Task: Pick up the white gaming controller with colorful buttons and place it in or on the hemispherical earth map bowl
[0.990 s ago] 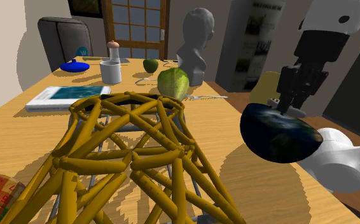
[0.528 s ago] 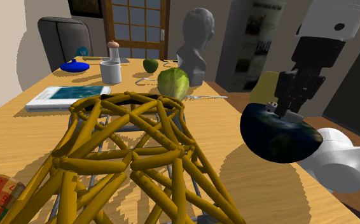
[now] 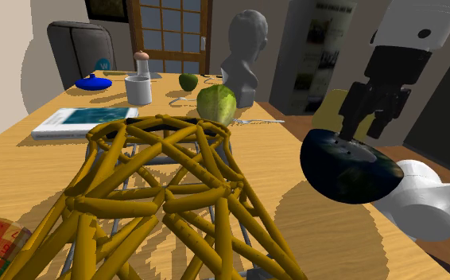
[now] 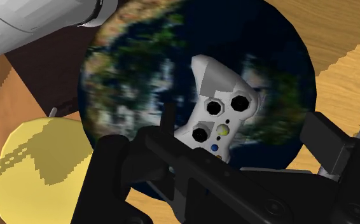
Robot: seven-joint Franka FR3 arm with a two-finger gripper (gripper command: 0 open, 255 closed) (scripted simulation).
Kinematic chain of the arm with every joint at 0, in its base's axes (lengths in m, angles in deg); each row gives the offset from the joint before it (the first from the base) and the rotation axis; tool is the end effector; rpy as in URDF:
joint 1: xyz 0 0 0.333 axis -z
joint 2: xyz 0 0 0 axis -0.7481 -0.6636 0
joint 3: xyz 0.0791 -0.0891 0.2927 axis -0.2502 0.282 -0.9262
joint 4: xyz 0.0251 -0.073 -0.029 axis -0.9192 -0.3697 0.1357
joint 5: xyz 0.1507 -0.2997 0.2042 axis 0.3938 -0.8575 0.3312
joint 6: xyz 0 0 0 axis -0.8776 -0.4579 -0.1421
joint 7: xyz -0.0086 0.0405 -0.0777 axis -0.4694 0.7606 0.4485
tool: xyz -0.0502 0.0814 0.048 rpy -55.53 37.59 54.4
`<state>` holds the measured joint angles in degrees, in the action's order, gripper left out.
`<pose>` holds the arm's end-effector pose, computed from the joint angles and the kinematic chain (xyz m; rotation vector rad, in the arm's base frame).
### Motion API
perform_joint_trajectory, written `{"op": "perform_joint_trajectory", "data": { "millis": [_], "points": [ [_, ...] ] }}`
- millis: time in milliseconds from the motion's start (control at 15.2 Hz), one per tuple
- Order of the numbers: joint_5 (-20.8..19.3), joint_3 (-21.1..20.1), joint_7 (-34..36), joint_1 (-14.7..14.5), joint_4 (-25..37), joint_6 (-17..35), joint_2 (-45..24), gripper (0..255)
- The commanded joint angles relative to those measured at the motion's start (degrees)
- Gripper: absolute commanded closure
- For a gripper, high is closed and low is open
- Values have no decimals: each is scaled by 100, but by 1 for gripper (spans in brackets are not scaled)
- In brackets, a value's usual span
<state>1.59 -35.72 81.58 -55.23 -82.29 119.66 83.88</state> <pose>0.1573 0.1555 0.6467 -2.9889 0.6363 0.0273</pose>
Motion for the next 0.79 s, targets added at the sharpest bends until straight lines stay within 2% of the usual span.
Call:
{"op": "perform_joint_trajectory", "data": {
  "millis": [0, 198, 726],
  "points": [
    [-40, 43, 15, 16, 249, -136, -115, 0],
    [-138, 151, 63, 54, 974, -523, -459, 0],
    [-138, 151, 64, 54, 974, -523, -459, 0]
  ]
}}
